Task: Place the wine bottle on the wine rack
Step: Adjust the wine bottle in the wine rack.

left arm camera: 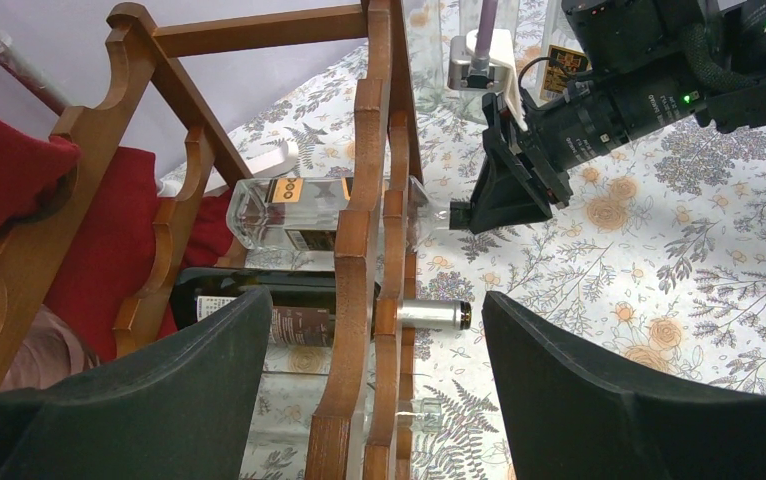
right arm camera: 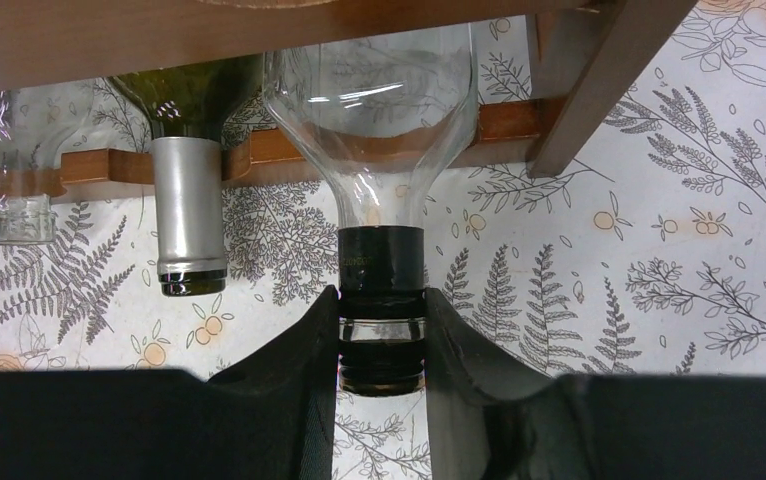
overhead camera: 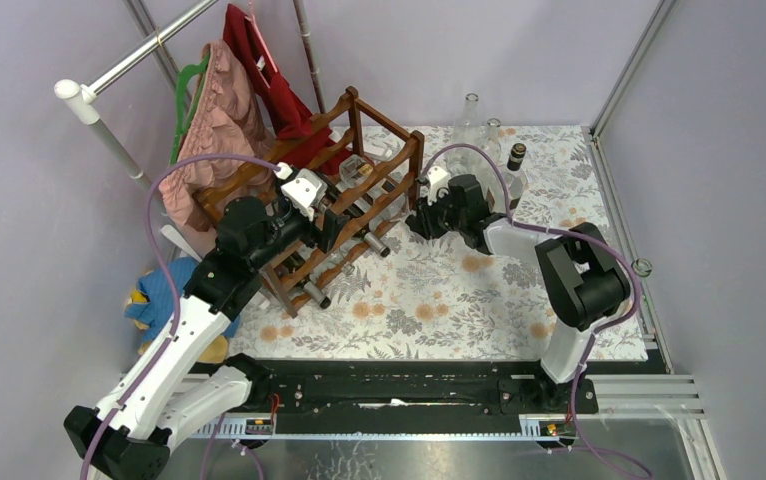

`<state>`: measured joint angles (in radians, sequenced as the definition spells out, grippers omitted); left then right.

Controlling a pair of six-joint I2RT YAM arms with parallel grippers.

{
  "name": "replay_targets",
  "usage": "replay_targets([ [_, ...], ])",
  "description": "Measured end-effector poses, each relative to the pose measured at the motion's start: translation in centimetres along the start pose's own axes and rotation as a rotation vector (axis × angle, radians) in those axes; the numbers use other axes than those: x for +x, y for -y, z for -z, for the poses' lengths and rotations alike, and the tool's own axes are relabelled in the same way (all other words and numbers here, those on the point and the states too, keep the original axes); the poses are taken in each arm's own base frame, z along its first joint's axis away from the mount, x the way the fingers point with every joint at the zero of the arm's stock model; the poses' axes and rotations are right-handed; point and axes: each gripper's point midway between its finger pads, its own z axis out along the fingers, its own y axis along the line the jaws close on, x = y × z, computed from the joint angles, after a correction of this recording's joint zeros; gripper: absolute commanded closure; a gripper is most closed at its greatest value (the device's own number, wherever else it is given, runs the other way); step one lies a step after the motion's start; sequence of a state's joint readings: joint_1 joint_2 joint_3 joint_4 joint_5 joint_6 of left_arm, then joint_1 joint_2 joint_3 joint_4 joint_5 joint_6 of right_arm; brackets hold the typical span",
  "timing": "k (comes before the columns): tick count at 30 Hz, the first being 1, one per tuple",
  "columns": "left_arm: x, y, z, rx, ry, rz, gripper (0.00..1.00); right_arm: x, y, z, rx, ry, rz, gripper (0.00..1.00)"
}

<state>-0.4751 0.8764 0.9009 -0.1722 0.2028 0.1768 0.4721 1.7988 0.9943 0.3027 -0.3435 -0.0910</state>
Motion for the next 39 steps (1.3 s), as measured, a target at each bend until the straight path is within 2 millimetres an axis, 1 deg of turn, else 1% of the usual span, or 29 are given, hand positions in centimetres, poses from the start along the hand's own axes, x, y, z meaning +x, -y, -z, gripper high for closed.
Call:
replay_targets([
  [10,0.0,-0.2,0.0,-0.005,0.000,0.000,0.16,0.4,0.0,-1.1,-0.017,0.010,-0.015,1.00],
  [16,0.0,-0.2,0.0,-0.005,0.000,-0.001,0.16,-0.1,0.1,-2.1,-0.018,0.031,-0.007,1.00],
  [19,0.0,-0.2,0.0,-0.005,0.000,-0.001,0.16,0.2,0.3,-2.5,-0.019,0.028,-0.007,1.00],
  [28,0.0,-0.2,0.0,-0.005,0.000,-0.001,0.16,0.2,0.3,-2.6,-0.020,0.030,-0.006,1.00],
  [39,0.0,-0.2,0.0,-0.005,0.000,-0.001,0.16,0.6,0.0,-3.5,-0.023,0.028,-0.006,0.99],
])
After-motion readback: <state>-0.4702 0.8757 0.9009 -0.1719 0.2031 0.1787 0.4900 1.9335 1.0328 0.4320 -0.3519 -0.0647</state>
